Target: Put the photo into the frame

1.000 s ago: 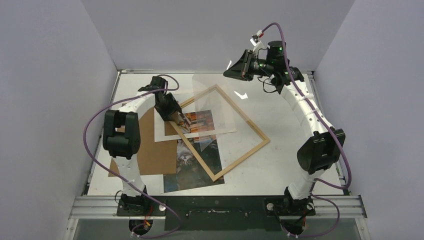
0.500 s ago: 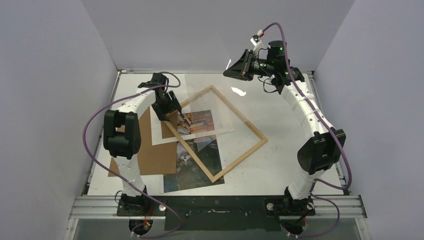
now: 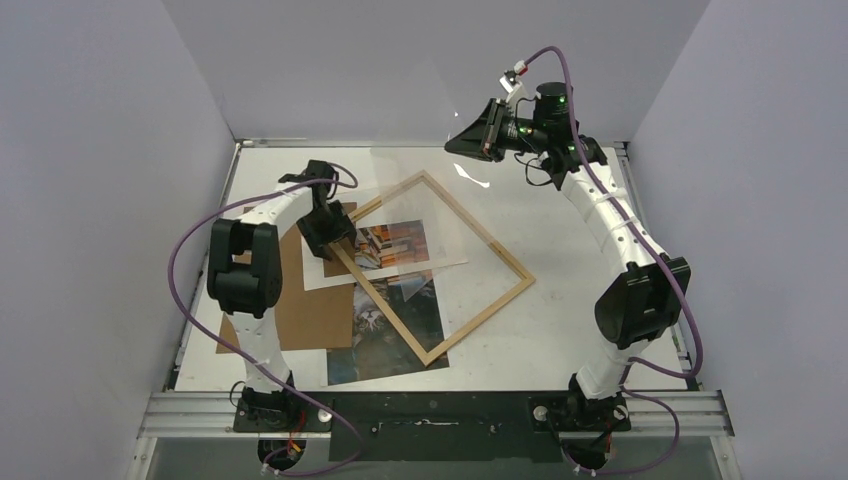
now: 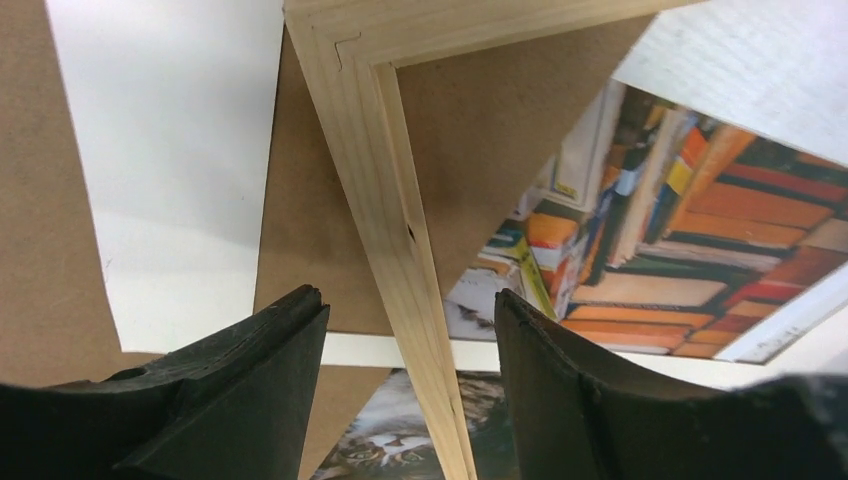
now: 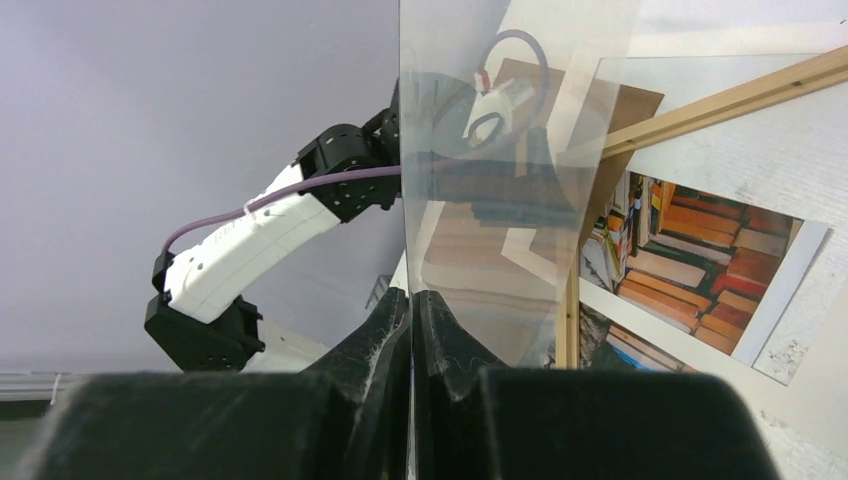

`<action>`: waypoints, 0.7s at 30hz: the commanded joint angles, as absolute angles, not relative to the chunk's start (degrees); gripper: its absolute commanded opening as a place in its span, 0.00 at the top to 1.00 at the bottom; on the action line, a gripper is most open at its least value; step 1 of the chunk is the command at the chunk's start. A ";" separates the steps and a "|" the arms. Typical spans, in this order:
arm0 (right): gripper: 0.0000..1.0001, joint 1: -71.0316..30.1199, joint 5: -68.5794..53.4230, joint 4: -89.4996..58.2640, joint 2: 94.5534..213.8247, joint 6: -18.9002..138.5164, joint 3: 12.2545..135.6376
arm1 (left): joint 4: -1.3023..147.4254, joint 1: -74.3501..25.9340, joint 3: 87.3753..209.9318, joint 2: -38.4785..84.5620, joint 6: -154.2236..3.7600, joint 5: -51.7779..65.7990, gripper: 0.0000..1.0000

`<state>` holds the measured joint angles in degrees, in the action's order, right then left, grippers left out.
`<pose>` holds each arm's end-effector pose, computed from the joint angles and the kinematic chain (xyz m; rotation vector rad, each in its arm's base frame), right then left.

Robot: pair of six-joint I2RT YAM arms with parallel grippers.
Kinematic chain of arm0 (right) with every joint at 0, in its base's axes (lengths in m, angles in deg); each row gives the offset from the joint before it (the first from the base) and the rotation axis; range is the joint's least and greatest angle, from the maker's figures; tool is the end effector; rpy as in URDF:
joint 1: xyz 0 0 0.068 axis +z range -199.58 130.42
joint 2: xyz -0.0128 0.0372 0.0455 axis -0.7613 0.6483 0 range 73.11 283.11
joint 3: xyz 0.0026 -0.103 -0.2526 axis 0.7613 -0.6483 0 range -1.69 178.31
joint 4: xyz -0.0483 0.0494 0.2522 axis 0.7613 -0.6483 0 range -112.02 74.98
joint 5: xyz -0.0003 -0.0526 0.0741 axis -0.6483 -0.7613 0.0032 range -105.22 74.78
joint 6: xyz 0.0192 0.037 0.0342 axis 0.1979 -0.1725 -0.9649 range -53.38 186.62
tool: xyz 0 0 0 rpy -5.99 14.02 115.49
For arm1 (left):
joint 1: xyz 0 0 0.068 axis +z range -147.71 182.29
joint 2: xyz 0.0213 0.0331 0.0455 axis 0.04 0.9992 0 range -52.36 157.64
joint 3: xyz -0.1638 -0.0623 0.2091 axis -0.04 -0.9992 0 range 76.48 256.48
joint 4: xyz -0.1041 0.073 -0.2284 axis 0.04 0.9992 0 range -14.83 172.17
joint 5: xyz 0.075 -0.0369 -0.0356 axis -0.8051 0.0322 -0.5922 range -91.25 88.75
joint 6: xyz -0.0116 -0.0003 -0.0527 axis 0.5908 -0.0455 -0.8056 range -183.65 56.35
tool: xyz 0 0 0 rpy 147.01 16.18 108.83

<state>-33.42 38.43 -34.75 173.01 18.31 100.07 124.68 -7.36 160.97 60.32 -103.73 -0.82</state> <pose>0.3751 0.1386 0.4123 -0.1513 2.0878 1.6032 0.3838 -0.0655 0.1871 -0.7722 2.8438 -0.1434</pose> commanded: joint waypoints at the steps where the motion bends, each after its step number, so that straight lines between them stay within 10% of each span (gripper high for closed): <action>1: 1.00 -33.33 40.48 -29.34 169.76 15.72 99.37 | 121.70 -7.15 163.31 63.29 -102.49 0.14 0.43; 13: 1.00 -33.31 39.56 -29.04 168.80 15.03 98.75 | 123.81 -6.35 172.23 68.33 -95.28 3.00 1.00; 21: 1.00 -32.91 40.34 -26.44 169.10 12.13 97.43 | 125.41 -4.82 184.01 72.98 -82.67 13.87 1.00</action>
